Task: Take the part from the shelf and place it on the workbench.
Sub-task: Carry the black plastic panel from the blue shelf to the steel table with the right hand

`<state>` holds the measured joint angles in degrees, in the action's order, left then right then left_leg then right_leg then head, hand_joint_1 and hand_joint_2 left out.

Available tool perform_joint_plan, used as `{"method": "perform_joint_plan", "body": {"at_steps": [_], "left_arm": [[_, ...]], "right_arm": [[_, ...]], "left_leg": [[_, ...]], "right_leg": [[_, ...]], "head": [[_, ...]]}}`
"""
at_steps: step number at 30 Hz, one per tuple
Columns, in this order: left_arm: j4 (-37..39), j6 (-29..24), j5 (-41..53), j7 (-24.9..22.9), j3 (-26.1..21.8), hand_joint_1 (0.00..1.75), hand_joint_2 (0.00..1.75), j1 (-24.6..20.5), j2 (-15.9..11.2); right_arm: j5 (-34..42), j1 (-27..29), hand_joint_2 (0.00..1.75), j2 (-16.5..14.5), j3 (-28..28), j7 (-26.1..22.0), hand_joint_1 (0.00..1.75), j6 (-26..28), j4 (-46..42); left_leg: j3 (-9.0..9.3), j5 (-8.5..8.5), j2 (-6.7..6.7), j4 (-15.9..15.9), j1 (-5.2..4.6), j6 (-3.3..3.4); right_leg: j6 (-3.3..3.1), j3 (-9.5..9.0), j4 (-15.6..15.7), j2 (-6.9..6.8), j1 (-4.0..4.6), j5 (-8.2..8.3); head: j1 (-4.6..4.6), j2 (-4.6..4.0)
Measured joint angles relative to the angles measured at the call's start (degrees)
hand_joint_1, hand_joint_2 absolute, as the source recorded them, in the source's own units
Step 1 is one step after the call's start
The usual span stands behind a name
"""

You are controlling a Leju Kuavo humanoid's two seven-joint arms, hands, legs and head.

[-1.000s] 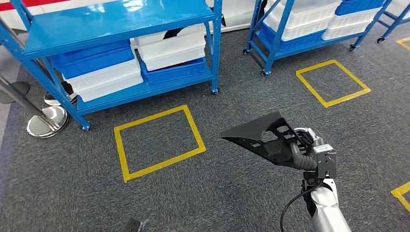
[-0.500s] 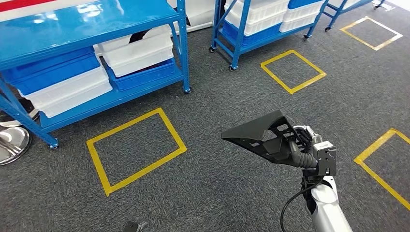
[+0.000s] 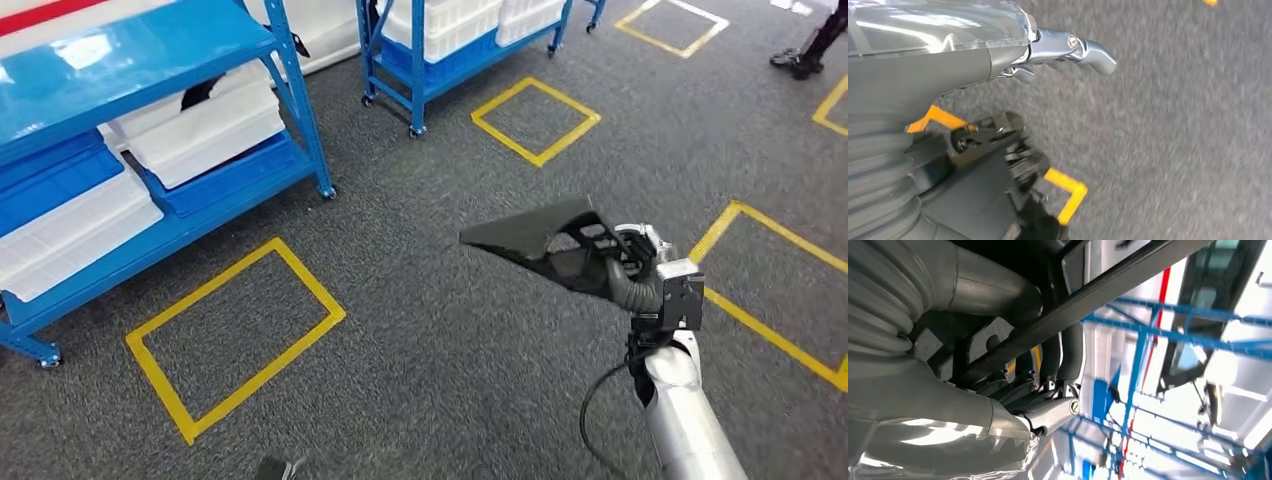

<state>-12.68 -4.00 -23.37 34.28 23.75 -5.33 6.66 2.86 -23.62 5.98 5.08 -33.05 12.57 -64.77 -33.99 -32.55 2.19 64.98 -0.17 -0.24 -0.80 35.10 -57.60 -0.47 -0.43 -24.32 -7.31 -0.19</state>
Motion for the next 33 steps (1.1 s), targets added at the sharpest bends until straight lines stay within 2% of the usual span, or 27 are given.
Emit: {"method": "perform_joint_plan", "body": {"at_steps": [1, 2, 3, 4, 5, 7, 9, 10, 11, 12, 14, 15, 16, 17, 18, 19, 20, 21, 22, 24, 25, 27, 28, 29, 31, 32, 33], "left_arm": [[0.0, 0.0, 0.0, -0.1, 0.0, 0.00, 1.75, 0.1, 0.0], [0.0, 0.0, 0.0, -0.2, -0.1, 0.00, 1.75, 0.2, 0.0], [0.0, 0.0, 0.0, -0.3, -0.1, 0.00, 1.75, 0.3, 0.0], [0.0, 0.0, 0.0, -0.3, -0.1, 0.00, 1.75, 0.4, 0.0], [0.0, 0.0, 0.0, -0.4, -0.1, 0.00, 1.75, 0.4, 0.0], [0.0, 0.0, 0.0, -0.4, -0.2, 0.00, 1.75, 0.4, 0.0], [0.1, -0.1, 0.0, -0.4, -0.3, 0.00, 1.75, 0.5, 0.0], [0.1, -0.1, -0.1, -0.4, -0.4, 0.00, 1.75, 0.5, 0.0], [0.1, -0.1, -0.1, -0.4, -0.5, 0.00, 1.75, 0.5, 0.0], [0.1, -0.1, -0.1, -0.3, -0.6, 0.00, 1.75, 0.4, 0.0], [0.1, -0.1, -0.1, -0.2, -0.6, 0.00, 1.75, 0.3, 0.1], [0.1, -0.2, -0.1, -0.1, -0.7, 0.00, 1.75, 0.3, 0.1], [0.1, -0.2, -0.1, -0.1, -0.7, 0.00, 1.75, 0.3, 0.1], [0.1, -0.1, -0.1, -0.1, -0.7, 0.00, 1.75, 0.4, 0.1], [0.1, -0.1, -0.1, 0.0, -0.7, 0.00, 1.75, 0.4, 0.1], [0.2, -0.1, -0.1, 0.0, -0.7, 0.00, 1.75, 0.4, 0.1], [0.2, 0.0, 0.0, 0.0, -0.7, 0.00, 1.75, 0.4, 0.1], [0.2, 0.1, 0.0, 0.0, -0.7, 0.00, 1.75, 0.3, 0.1], [0.2, 0.1, 0.0, 0.0, -0.7, 0.00, 1.75, 0.3, 0.1], [0.2, 0.2, 0.0, -0.1, -0.7, 0.00, 1.75, 0.1, 0.1], [0.2, 0.2, 0.0, -0.1, -0.7, 0.00, 1.75, 0.0, 0.1], [0.2, 0.2, 0.0, -0.2, -0.7, 0.00, 1.75, -0.3, 0.1], [0.2, 0.2, 0.0, -0.2, -0.7, 0.00, 1.75, -0.4, 0.1], [0.2, 0.2, 0.0, -0.3, -0.8, 0.00, 1.75, -0.6, 0.1], [0.2, 0.1, 0.1, -0.3, -0.9, 0.00, 1.75, -0.6, 0.0], [0.2, 0.0, 0.1, -0.4, -1.0, 0.00, 1.75, -0.6, 0.0], [0.2, 0.0, 0.1, -0.4, -1.0, 0.00, 1.75, -0.5, -0.1]], "right_arm": [[-0.3, -0.4, 1.75, 0.0, 0.0, 0.1, 1.75, 0.1, 0.1], [-0.6, -0.6, 1.75, -0.1, 0.0, 0.1, 1.75, 0.3, 0.1], [-0.8, -0.7, 1.75, -0.1, 0.0, 0.2, 1.75, 0.4, 0.2], [-1.1, -0.8, 1.75, -0.1, 0.0, 0.2, 1.75, 0.5, 0.2], [-1.2, -1.0, 1.75, -0.1, 0.0, 0.3, 1.75, 0.6, 0.2], [-1.5, -1.8, 1.75, -0.1, 0.0, 0.3, 1.75, 0.8, 0.3], [-2.2, -3.0, 1.75, 0.0, 0.0, 0.3, 1.75, 1.2, 0.3], [-2.8, -3.5, 1.75, 0.1, 0.0, 0.3, 1.75, 1.5, 0.3], [-3.5, -4.0, 1.75, 0.4, -0.1, 0.5, 1.75, 1.9, 0.4], [-4.4, -4.4, 1.75, 0.7, -0.1, 0.7, 1.75, 2.3, 0.6], [-6.8, -5.5, 1.75, 1.4, -0.2, 1.2, 1.75, 3.9, 0.8], [-8.4, -6.2, 1.75, 1.5, -0.2, 1.4, 1.75, 4.9, 0.9], [-10.2, -6.8, 1.75, 1.7, -0.1, 1.7, 1.75, 6.1, 1.0], [-12.1, -7.1, 1.75, 1.8, -0.1, 2.0, 1.75, 7.3, 1.1], [-13.8, -7.3, 1.75, 2.1, -0.1, 2.4, 1.75, 8.4, 1.2], [-15.3, -7.6, 1.75, 2.4, -0.1, 2.9, 1.75, 9.3, 1.2], [-16.7, -7.9, 1.75, 2.9, -0.1, 3.4, 1.75, 9.8, 1.2], [-17.8, -8.6, 1.75, 3.4, -0.1, 3.9, 1.75, 10.2, 1.2], [-18.9, -9.4, 1.75, 3.9, -0.1, 4.5, 1.75, 10.6, 1.2], [-21.5, -11.8, 1.75, 4.8, -0.1, 5.7, 1.75, 11.7, 1.3], [-23.2, -13.0, 1.75, 5.3, -0.1, 6.4, 1.75, 12.7, 1.5], [-27.7, -15.5, 1.75, 6.6, 0.1, 7.9, 1.75, 15.3, 2.2], [-30.1, -16.8, 1.75, 7.3, 0.3, 8.6, 1.75, 16.8, 2.7], [-32.1, -18.0, 1.75, 7.8, 0.5, 9.3, 1.75, 18.0, 3.3], [-34.9, -20.2, 1.75, 8.3, 0.9, 10.3, 1.75, 19.7, 4.6], [-36.0, -20.8, 1.75, 8.5, 1.2, 10.8, 1.75, 20.3, 5.2], [-37.0, -21.1, 1.75, 8.6, 1.4, 11.1, 1.75, 20.8, 5.8]], "left_leg": [[-1.83, -1.84, -1.09, 4.0, 0.10, -0.09], [-3.47, -3.04, -1.58, 7.5, 0.19, -0.19], [-4.41, -3.19, -1.77, 9.3, 0.28, -0.27], [-4.40, -2.22, -1.85, 9.0, 0.39, -0.34], [-3.36, -0.28, -2.15, 6.5, 0.56, -0.39], [-0.33, 3.50, -4.70, -0.8, 1.07, -0.50], [1.13, 4.63, -6.92, -4.7, 1.39, -0.38], [1.17, 4.47, -6.89, -5.0, 1.30, -0.18], [1.14, 4.64, -6.25, -5.1, 1.23, 0.17], [1.17, 4.88, -5.53, -5.4, 1.17, 0.59], [1.25, 5.32, -4.02, -5.9, 1.12, 1.44], [1.26, 5.40, -3.20, -6.0, 0.99, 1.72], [1.22, 5.39, -2.37, -6.0, 0.83, 1.89], [1.19, 5.34, -1.52, -6.0, 0.69, 1.99], [1.18, 5.29, -0.73, -6.0, 0.60, 2.06], [1.20, 5.24, 0.03, -6.0, 0.52, 2.10], [1.25, 5.17, 0.77, -6.0, 0.46, 2.10], [1.35, 5.07, 1.46, -6.0, 0.36, 2.06], [1.45, 4.94, 2.13, -6.0, 0.19, 1.96], [1.61, 4.66, 3.46, -6.0, -0.25, 1.62], [1.67, 4.52, 4.12, -6.0, -0.41, 1.40], [1.81, 4.13, 5.06, -6.0, -0.46, 0.89], [1.66, 3.62, 4.29, -5.4, -0.36, 0.62], [1.07, 2.63, 2.94, -3.9, -0.24, 0.41], [-1.89, -0.57, -0.47, 2.7, 0.02, 0.19], [-3.87, -2.04, -1.29, 6.6, 0.09, 0.13], [-5.53, -2.70, -1.69, 9.5, 0.14, 0.06]], "right_leg": [[-0.14, 0.06, 0.0, 0.70, -0.03, 0.06], [-0.21, 0.10, -0.1, 1.46, -0.01, 0.08], [-0.21, 0.12, -0.1, 2.29, -0.01, 0.09], [-0.17, 0.14, -0.3, 3.16, -0.04, 0.09], [-0.07, 0.15, -0.5, 4.01, -0.11, 0.05], [0.41, 0.55, -1.2, 5.69, -0.22, -0.14], [1.17, 1.50, -1.9, 7.30, -0.36, -0.02], [1.63, 1.95, -2.0, 8.10, -0.48, 0.23], [2.05, 2.27, -1.9, 8.82, -0.66, 0.52], [2.38, 2.49, -1.9, 8.51, -0.75, 0.55], [2.84, 3.86, -4.4, 5.45, -0.58, -0.93], [2.99, 5.25, -7.3, 3.31, -0.50, -2.49], [3.16, 7.03, -11.0, 1.92, -0.46, -4.23], [3.30, 8.69, -14.6, 1.27, -0.52, -5.58], [3.38, 9.69, -16.8, 0.96, -0.60, -6.10], [3.38, 9.63, -16.9, 0.77, -0.65, -5.61], [3.30, 8.42, -14.8, 0.46, -0.66, -4.22], [3.10, 6.30, -11.0, -0.43, -0.58, -2.38], [2.84, 4.13, -7.1, -2.10, -0.23, -1.10], [2.09, 1.78, -2.3, -4.25, 0.49, 0.00], [1.80, 1.70, -1.8, -4.34, 0.78, -0.18], [1.23, 1.76, -1.4, -2.73, 0.62, 0.08], [0.93, 1.61, -1.2, -2.05, 0.43, 0.21], [0.55, 1.44, -0.9, -1.40, 0.23, 0.37], [0.01, 1.20, -0.7, 0.04, 0.09, 0.47], [-0.14, 1.18, -0.7, 0.85, 0.12, 0.47], [-0.17, 1.17, -0.8, 1.75, 0.14, 0.44]], "head": [[-0.01, 0.01], [-0.01, 0.00], [-0.01, 0.00], [-0.01, -0.01], [-0.01, -0.01], [-0.01, 0.00], [-0.01, 0.00], [-0.01, 0.00], [-0.01, 0.00], [0.01, 0.00], [0.02, -0.01], [0.02, -0.01], [0.02, -0.01], [0.01, -0.01], [0.01, -0.01], [0.01, -0.01], [0.01, -0.01], [0.01, -0.01], [0.02, -0.01], [0.01, 0.00], [0.01, 0.00], [0.00, -0.01], [0.01, -0.01], [-0.01, -0.01], [-0.02, -0.01], [-0.04, -0.01], [-0.03, -0.01]]}}
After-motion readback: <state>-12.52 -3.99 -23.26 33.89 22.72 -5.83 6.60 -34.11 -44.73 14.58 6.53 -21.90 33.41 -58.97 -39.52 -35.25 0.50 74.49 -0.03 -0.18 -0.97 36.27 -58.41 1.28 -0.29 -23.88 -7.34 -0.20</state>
